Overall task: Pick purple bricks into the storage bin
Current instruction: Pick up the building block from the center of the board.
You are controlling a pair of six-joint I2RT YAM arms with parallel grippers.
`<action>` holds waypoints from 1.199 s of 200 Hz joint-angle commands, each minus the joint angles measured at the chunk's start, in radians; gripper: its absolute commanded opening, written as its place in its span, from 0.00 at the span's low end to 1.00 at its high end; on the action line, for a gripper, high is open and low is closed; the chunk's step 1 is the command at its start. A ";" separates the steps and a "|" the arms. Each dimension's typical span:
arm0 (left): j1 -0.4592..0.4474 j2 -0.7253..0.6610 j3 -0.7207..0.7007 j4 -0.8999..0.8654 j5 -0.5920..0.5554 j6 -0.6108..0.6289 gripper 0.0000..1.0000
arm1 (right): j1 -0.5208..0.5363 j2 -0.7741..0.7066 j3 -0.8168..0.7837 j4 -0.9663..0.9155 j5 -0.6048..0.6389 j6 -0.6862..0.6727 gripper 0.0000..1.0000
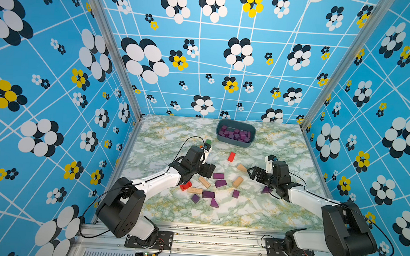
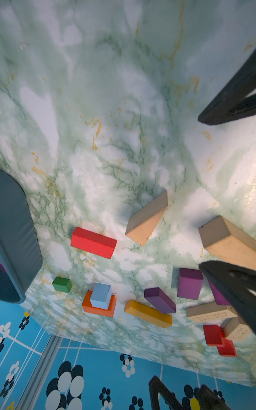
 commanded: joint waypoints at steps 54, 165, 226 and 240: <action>0.066 0.027 -0.012 0.073 0.041 -0.026 0.99 | -0.007 -0.004 -0.018 0.027 -0.003 0.020 0.98; 0.066 0.074 0.034 -0.030 0.081 0.126 0.72 | -0.006 -0.025 -0.008 -0.024 0.064 -0.016 0.97; 0.073 0.139 0.136 -0.117 0.180 0.167 0.57 | -0.006 -0.047 -0.012 -0.036 0.068 -0.012 0.97; 0.076 0.157 0.176 -0.151 0.222 0.147 0.56 | -0.006 -0.051 -0.014 -0.040 0.077 -0.013 0.97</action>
